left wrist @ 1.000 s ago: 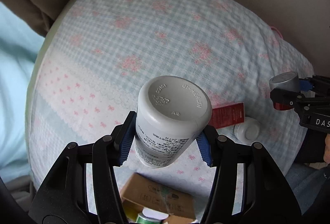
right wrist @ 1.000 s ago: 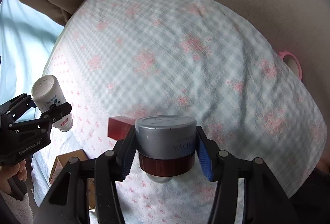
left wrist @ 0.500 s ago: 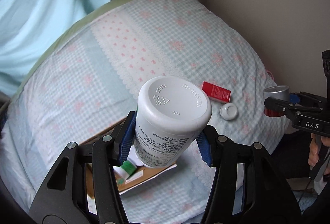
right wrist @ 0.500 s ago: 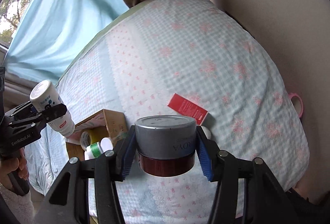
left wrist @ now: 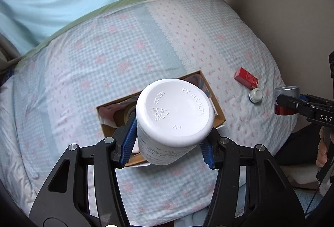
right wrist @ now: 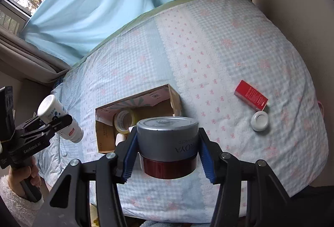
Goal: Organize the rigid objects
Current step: 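Carry the pill bottle and silver tin over the box with both tools, then lower both items into the box and open both tools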
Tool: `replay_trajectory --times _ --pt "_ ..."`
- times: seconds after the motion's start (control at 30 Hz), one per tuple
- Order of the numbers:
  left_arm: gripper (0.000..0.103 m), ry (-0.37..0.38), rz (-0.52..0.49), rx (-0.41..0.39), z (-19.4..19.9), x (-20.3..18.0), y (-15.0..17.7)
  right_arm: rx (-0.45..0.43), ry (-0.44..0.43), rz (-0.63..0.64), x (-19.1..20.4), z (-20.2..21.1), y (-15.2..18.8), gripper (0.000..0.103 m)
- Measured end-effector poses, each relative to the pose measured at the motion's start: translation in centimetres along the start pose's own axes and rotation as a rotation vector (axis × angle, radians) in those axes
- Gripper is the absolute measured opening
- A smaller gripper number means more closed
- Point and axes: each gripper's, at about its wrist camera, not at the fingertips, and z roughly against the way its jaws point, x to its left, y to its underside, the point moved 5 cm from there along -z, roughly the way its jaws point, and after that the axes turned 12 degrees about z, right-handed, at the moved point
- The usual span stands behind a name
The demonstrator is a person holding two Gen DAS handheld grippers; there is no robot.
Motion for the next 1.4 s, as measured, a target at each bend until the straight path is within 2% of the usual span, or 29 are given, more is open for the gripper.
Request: replay_trajectory --times 0.27,0.53,0.97,1.17,1.4 --pt "0.049 0.018 0.009 0.054 -3.6 7.2 2.9 0.061 0.020 -0.038 6.8 -5.5 1.2 0.050" --pt "0.049 0.021 0.064 0.127 -8.6 11.2 4.4 0.129 0.022 -0.020 10.2 -11.0 0.6 0.050" --pt "0.048 -0.004 0.046 0.263 -16.8 11.3 3.7 0.246 0.031 0.117 11.0 -21.2 -2.3 0.050" --pt "0.048 -0.030 -0.023 0.329 -19.5 10.3 4.0 0.300 0.031 0.140 10.2 -24.9 -2.7 0.050" --pt "0.048 -0.044 -0.088 0.389 -21.2 9.0 4.6 0.354 -0.007 0.137 9.5 -27.8 -2.4 0.050"
